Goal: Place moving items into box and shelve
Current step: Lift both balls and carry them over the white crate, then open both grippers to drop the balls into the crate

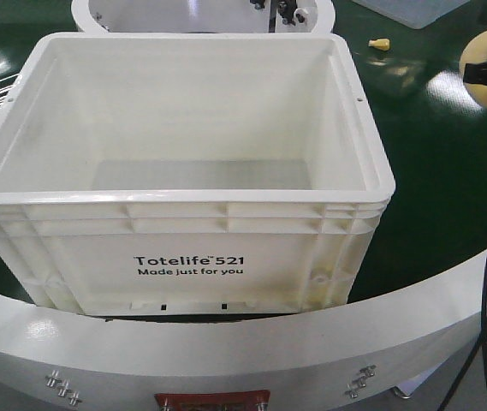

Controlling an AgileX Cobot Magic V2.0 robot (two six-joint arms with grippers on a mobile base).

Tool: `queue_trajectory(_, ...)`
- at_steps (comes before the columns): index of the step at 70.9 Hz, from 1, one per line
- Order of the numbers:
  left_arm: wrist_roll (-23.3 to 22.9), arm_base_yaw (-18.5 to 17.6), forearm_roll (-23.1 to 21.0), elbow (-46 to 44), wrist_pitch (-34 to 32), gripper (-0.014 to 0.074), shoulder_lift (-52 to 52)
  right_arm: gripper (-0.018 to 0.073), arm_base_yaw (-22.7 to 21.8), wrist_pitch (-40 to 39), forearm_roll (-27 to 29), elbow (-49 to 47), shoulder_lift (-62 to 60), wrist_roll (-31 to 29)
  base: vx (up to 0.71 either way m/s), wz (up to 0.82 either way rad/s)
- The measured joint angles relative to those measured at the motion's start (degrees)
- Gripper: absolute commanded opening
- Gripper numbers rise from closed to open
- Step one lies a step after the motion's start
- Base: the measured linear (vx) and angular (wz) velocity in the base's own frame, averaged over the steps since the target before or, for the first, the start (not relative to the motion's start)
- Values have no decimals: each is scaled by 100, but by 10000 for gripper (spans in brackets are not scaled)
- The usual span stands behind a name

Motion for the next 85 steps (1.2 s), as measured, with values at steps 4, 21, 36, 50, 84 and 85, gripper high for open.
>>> queue_trajectory(4, 0, -43, 0, 0, 0, -7, -145, -7, 0, 0, 0, 4, -131, 0, 0, 0)
queue_trajectory(21, 0, -689, 0, 0, -3, -7, -621, -7, 623, 12, -18, 24, -660, -301, 0, 0)
queue_trajectory(36, 0, -1506, 0, 0, -58, -7, -809, -7, 1700, 12, -22, 24, -835, -535, 0, 0)
queue_trajectory(50, 0, -2462, 0, 0, -210, -7, -837, -7, 2563, 12, -15, 24, -845, -573, 0, 0)
queue_trajectory(84, 0, -3563, 422, 0, -535, 104, -679, 151, 3447, 12, 307, 24, -845, -578, 0, 0)
queue_trajectory(85, 0, -3563, 422, 0, -535, 127, -660, 170, 3447, 12, 329, 24, -845, -578, 0, 0)
